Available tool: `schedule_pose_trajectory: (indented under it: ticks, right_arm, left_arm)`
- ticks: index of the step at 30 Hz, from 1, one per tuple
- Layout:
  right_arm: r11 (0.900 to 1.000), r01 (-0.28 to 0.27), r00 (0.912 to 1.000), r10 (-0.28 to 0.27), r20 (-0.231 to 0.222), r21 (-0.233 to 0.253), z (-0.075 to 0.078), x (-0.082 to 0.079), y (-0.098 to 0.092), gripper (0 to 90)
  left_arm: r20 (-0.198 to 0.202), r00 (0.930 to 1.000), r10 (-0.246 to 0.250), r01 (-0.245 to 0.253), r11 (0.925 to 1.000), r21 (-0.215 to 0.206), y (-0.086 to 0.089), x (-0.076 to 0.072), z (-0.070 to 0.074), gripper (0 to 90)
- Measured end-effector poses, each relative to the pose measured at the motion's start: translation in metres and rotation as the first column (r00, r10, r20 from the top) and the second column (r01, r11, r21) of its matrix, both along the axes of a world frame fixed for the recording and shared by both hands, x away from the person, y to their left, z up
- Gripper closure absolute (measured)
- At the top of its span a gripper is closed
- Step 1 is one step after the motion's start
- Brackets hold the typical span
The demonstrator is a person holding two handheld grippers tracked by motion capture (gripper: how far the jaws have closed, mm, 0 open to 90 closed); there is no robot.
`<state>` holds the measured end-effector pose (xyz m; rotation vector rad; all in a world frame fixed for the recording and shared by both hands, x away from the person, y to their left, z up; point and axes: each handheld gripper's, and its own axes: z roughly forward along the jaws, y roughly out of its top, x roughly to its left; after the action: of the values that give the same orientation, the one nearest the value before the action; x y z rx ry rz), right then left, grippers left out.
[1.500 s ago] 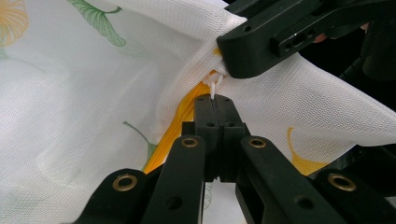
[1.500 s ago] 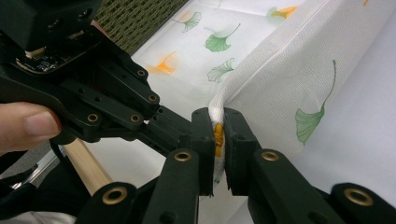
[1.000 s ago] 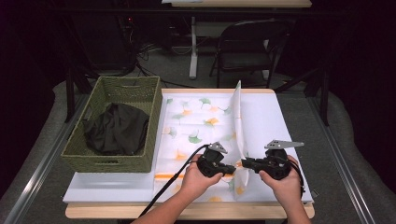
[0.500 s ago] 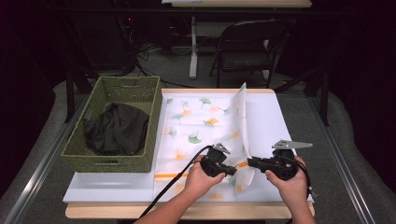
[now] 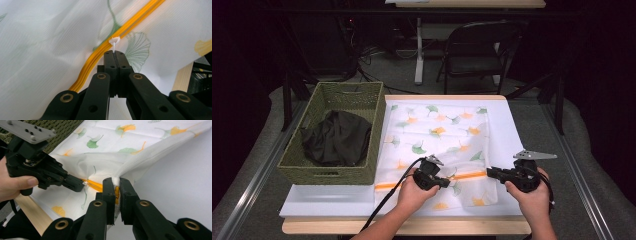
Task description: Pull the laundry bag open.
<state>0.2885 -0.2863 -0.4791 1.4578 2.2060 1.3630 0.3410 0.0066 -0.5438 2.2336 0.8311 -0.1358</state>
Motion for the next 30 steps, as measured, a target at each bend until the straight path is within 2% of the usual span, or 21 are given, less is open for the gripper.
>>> schedule_pose_trajectory:
  ticks: [2, 8, 20, 30]
  right_arm:
    - [1.000, 0.005, 1.0000, -0.005, -0.007, -0.013, 0.000, 0.000, -0.001, 84.2]
    - [1.000, 0.016, 0.9998, -0.016, -0.009, -0.004, -0.002, 0.001, -0.004, 84.2]
    - [1.000, 0.028, 0.9995, -0.028, -0.015, 0.009, -0.004, 0.001, -0.010, 84.2]
    - [0.999, 0.042, 0.9990, -0.042, -0.014, 0.000, -0.004, 0.001, -0.013, 84.1]
  left_arm:
    - [0.008, 1.0000, 0.005, -0.005, 0.9999, 0.009, 0.008, -0.001, 0.001, 90.0]
    - [0.017, 0.9996, 0.024, -0.025, 0.9997, 0.009, 0.027, -0.005, 0.005, 90.0]
    - [0.003, 0.9956, 0.094, -0.094, 0.9955, 0.007, 0.069, -0.008, 0.003, 90.0]
    - [0.044, 0.9882, 0.147, -0.148, 0.9886, 0.027, 0.096, -0.018, 0.005, 90.0]
